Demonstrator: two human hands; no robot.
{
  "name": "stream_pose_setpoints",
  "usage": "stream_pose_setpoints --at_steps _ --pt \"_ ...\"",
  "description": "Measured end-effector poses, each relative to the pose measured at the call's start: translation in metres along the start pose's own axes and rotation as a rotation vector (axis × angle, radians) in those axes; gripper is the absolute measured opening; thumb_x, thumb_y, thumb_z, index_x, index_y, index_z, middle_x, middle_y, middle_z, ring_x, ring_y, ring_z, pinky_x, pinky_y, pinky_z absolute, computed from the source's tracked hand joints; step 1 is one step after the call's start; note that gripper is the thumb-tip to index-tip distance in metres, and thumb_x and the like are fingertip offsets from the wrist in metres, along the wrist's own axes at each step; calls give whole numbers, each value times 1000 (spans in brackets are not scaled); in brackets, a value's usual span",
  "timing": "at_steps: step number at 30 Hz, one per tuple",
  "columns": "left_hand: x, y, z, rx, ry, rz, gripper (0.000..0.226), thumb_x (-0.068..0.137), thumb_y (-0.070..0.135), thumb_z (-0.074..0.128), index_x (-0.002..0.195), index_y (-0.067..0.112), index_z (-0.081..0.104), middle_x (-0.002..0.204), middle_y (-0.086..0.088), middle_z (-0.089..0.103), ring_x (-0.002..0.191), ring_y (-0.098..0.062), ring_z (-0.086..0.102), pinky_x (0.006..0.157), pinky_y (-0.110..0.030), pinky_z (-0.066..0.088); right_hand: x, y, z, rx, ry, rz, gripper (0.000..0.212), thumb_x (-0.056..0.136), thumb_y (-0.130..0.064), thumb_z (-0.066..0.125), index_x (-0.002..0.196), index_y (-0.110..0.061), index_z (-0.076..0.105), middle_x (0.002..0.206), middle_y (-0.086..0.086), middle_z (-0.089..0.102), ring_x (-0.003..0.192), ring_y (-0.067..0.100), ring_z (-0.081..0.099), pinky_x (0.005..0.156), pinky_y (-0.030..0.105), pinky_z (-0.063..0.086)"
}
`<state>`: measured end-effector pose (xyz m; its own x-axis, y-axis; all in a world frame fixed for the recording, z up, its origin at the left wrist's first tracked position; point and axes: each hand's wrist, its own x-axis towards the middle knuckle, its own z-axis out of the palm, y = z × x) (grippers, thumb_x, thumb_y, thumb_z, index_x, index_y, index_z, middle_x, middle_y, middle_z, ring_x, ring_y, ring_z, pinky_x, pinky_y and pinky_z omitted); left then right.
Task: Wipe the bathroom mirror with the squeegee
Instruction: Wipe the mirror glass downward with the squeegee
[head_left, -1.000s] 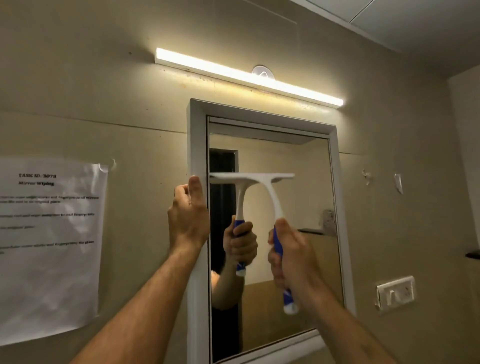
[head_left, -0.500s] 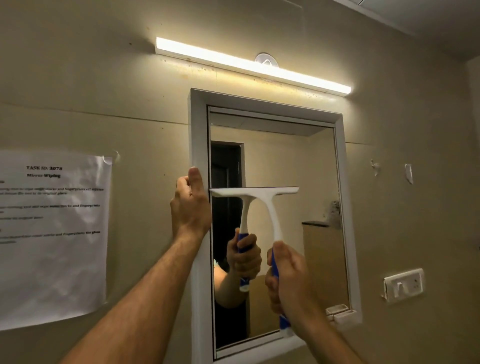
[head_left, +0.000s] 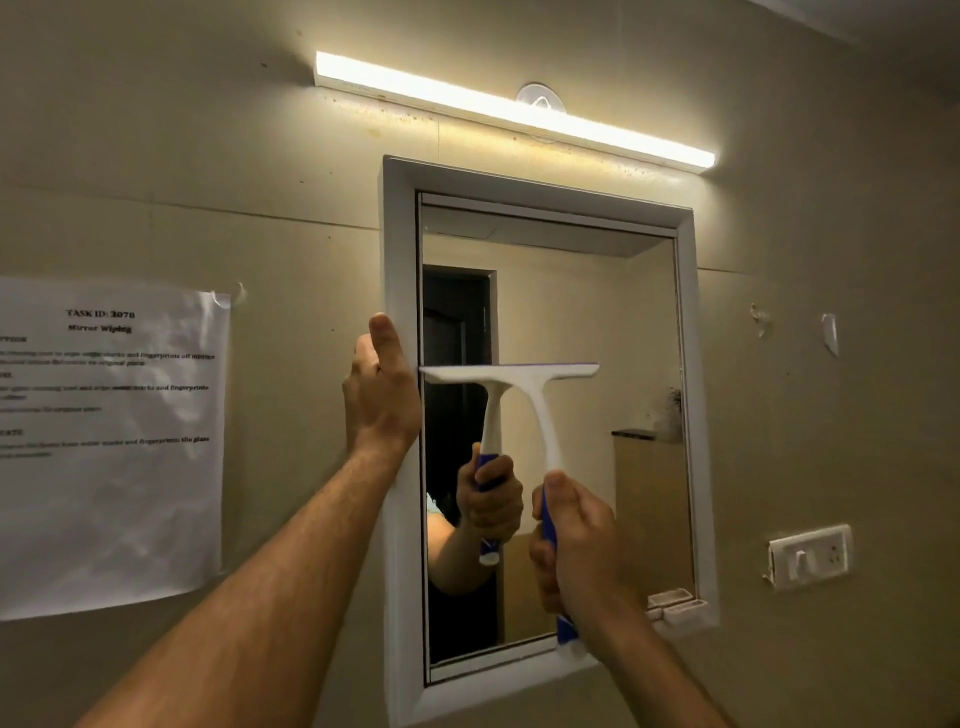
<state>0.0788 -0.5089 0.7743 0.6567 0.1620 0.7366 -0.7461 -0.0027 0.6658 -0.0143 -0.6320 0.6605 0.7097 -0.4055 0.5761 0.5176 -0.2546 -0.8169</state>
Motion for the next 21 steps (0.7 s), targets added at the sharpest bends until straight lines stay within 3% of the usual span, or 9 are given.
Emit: stream_pose_setpoints --at_steps 3,6,8,11,14,17,21 --pt "-2 -6 -1 10 17 -29 61 100 48 11 137 9 39 74 24 28 62 10 30 55 -8 21 -11 8 -4 55 -26 45 45 90 -50 36 78 -9 50 48 -1 42 37 10 32 37 20 30" --pt "-5 -7 -1 24 23 -33 61 100 48 11 139 12 38 73 23 29 63 11 29 60 -8 27 -1 -6 -9 76 -33 30 47 87 -57 37 80 -12 51 50 0 40 38 11 31 38 22 27" --pt "-3 -4 0 25 13 -17 61 99 50 11 141 13 36 75 20 34 64 11 29 67 -12 36 16 -22 -7 75 -21 -16 41 93 -53 36 79 -19 53 51 -4 45 37 7 38 39 22 31" --pt "0 0 2 30 13 -6 61 99 50 12 141 13 36 83 15 41 67 13 31 62 -14 31 30 -31 -3 29 4 -83 36 98 -46 34 78 -25 55 53 -7 53 38 0 49 43 14 37" --pt "-1 -1 2 42 7 -2 61 99 51 13 136 12 40 76 16 41 73 7 44 59 -14 30 19 -16 -2 11 -11 -75 36 99 -45 33 79 -25 55 50 -8 54 37 0 48 42 13 37" --pt "2 -3 2 38 6 -15 58 100 49 15 130 8 44 72 18 34 63 5 35 53 -11 25 6 4 -1 6 5 -57 38 97 -45 34 77 -19 54 51 -3 48 37 3 41 41 17 35" --pt "6 -8 1 39 16 -5 59 100 49 14 133 9 43 75 21 34 64 8 33 55 -11 24 -15 32 2 26 -3 -19 41 97 -43 35 72 -13 51 50 -3 44 38 3 37 40 19 32"
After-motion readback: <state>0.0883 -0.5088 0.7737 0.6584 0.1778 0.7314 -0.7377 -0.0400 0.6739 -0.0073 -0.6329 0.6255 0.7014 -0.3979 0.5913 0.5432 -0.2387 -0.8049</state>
